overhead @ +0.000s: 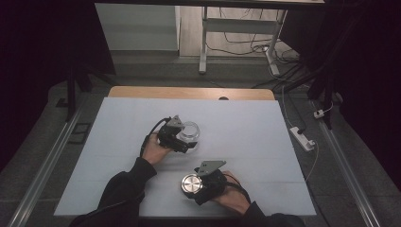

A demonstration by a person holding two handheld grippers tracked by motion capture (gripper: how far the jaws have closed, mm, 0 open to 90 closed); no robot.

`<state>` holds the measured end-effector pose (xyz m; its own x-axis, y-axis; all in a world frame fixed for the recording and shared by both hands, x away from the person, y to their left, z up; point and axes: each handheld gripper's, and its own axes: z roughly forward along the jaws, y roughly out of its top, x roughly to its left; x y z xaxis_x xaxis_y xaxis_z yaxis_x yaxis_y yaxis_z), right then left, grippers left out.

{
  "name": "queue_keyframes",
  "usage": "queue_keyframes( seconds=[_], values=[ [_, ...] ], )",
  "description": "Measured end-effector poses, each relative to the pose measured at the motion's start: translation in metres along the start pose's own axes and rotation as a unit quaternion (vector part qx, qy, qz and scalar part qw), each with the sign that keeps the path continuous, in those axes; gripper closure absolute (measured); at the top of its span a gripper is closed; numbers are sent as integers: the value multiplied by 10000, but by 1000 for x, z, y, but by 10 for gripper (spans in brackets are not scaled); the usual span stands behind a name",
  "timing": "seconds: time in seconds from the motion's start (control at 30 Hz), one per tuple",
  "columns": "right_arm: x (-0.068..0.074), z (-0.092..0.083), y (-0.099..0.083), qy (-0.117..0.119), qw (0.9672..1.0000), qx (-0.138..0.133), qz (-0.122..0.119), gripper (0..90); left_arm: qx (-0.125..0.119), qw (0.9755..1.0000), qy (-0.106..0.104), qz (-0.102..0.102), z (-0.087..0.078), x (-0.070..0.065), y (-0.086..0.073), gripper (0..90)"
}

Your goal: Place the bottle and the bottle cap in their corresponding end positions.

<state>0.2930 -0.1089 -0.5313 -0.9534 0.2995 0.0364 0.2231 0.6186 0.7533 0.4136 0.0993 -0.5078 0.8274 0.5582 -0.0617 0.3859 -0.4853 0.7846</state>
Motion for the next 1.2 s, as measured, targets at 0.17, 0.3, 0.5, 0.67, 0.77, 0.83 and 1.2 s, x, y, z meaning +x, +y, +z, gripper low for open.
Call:
queue_keyframes(
  seconds=[0.17, 0.3, 0.5, 0.67, 0.77, 0.83, 1.2],
  values=[
    [0, -4, 2, -6, 9999, -104, 60, 43, 5, 9999, -80, -66, -3, 0, -1, 26],
    [0, -7, 4, -1, 9998, -154, 86, 33, -3, 9997, -175, -172, -5, 1, -1, 5],
    [-1, -12, 5, -3, 9996, -252, 125, 23, -103, 9994, -205, -270, -14, 2, -3, 0],
    [-2, -18, 6, -17, 9993, -324, 192, 13, -157, 9990, -252, -339, -20, 2, -5, 0],
    [-3, -21, 7, -59, 9992, -347, 206, 9, -142, 9992, -217, -314, -23, 0, -6, 0],
    [-4, -23, 7, -66, 9989, -385, 242, 7, -151, 9991, -208, -333, -26, -1, -8, 0],
    [-8, -33, 7, -221, 9984, -452, 258, 2, -263, 9988, -286, -288, -42, -11, -15, 0]
  ],
)
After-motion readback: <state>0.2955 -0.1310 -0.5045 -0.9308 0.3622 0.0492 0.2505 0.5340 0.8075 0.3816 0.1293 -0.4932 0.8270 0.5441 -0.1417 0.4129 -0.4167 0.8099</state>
